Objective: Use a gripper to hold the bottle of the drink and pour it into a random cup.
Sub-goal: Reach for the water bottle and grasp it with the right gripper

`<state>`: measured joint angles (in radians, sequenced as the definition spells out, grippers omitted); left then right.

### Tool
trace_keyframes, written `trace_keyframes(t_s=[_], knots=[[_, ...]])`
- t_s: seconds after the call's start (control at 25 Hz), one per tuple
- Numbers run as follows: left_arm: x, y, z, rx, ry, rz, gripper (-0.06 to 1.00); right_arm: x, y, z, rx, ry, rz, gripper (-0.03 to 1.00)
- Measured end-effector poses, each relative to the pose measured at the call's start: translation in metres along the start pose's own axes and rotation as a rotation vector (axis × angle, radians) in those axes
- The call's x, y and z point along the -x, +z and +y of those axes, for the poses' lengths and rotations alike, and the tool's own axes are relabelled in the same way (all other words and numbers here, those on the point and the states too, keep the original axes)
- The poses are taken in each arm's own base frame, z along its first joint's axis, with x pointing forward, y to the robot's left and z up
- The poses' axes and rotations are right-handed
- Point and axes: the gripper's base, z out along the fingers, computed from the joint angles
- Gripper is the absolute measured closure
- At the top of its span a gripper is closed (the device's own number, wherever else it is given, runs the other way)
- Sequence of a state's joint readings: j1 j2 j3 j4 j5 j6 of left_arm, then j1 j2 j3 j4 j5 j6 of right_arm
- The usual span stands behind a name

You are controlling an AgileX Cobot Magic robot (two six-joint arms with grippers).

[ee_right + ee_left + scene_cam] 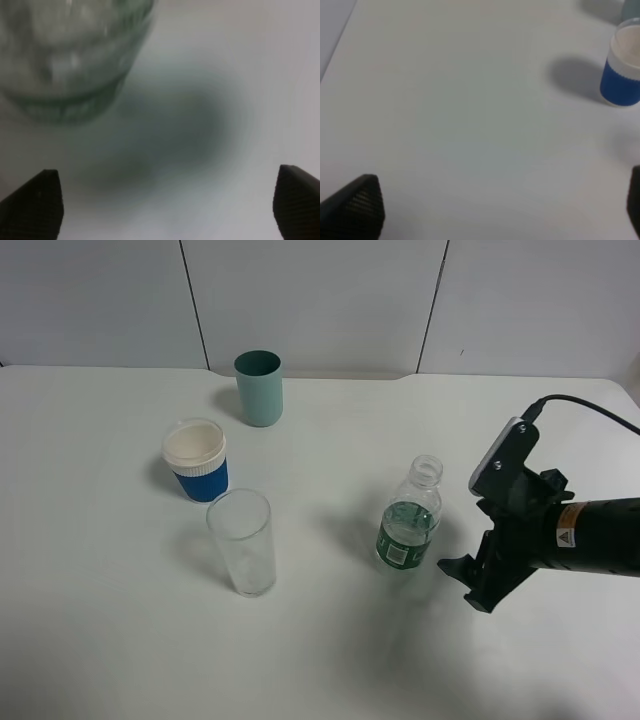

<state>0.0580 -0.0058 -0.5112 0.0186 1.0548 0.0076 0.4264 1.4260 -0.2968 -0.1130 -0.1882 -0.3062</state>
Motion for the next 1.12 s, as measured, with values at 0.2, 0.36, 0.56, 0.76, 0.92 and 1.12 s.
trace_keyframes(t_s=[0.2,0.36,0.56,0.76,0.92,1.12], knots=[[0.0,0.0,0.0,0.0,0.0,0.0,-0.04,0.009,0.0,0.0,0.014,0.205,-0.097,0.14],[0.0,0.0,0.0,0.0,0.0,0.0,-0.04,0.011,-0.001,0.002,0.028,0.29,-0.123,0.14],[0.0,0.0,0.0,0.001,0.0,0.0,-0.04,0.003,-0.003,0.013,0.056,0.279,-0.159,0.14],[0.0,0.0,0.0,0.002,0.001,0.0,-0.04,0.002,-0.004,0.017,0.084,0.224,-0.204,0.14],[0.0,0.0,0.0,0.002,0.001,0.0,-0.04,0.003,-0.004,0.02,0.108,0.172,-0.216,0.14],[0.0,0.0,0.0,0.001,0.0,0.0,-0.04,-0.002,0.01,0.027,0.167,0.135,-0.193,0.11]])
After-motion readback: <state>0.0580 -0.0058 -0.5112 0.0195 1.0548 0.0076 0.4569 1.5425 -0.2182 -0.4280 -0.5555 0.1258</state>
